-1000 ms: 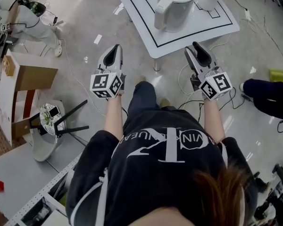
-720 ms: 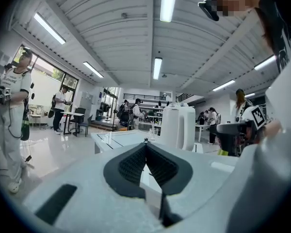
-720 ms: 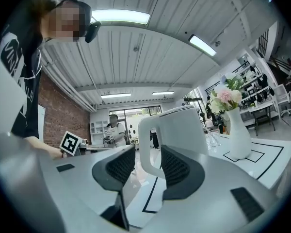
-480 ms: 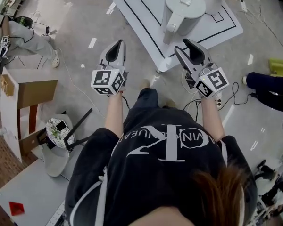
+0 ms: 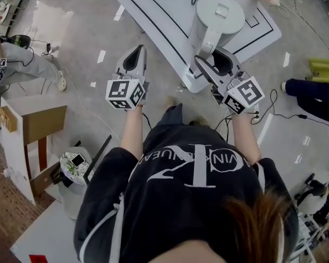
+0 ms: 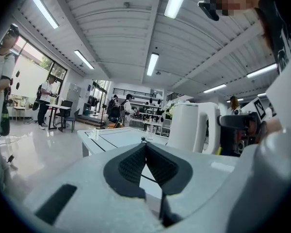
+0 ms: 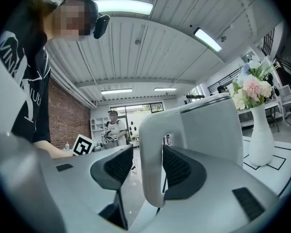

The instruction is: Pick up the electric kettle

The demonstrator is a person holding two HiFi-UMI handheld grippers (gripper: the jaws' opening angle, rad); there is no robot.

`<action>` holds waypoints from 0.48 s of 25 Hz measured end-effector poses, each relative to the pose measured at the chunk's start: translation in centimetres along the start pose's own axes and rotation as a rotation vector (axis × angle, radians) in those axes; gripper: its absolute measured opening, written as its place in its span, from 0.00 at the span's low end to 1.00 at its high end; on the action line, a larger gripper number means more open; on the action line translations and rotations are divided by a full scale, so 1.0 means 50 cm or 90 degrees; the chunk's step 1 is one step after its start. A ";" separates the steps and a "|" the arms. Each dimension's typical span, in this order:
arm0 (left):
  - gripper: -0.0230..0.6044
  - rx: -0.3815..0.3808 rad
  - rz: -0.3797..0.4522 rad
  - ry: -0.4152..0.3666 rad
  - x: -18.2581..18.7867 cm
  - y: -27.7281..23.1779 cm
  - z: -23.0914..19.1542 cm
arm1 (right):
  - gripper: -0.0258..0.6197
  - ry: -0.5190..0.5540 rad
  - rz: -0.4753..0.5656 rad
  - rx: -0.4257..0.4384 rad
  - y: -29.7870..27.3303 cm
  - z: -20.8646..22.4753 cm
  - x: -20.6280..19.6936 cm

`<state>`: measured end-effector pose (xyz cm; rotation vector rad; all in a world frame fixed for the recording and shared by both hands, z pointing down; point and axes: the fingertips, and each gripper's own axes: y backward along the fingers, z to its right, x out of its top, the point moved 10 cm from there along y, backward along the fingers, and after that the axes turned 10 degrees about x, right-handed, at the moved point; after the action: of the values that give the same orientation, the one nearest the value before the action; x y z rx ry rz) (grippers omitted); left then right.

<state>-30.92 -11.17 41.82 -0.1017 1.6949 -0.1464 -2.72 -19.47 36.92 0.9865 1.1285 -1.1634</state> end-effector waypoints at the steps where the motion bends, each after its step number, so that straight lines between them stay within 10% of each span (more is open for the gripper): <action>1: 0.05 -0.007 -0.004 0.001 -0.002 -0.008 -0.005 | 0.32 -0.003 0.001 -0.007 -0.005 -0.001 0.000; 12: 0.05 -0.072 -0.021 0.006 -0.011 -0.087 -0.030 | 0.32 -0.008 0.003 -0.058 -0.048 0.008 -0.006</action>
<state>-32.44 -15.35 43.21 -0.2132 1.7110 -0.0758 -5.06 -20.17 37.28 0.9108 1.1584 -1.1039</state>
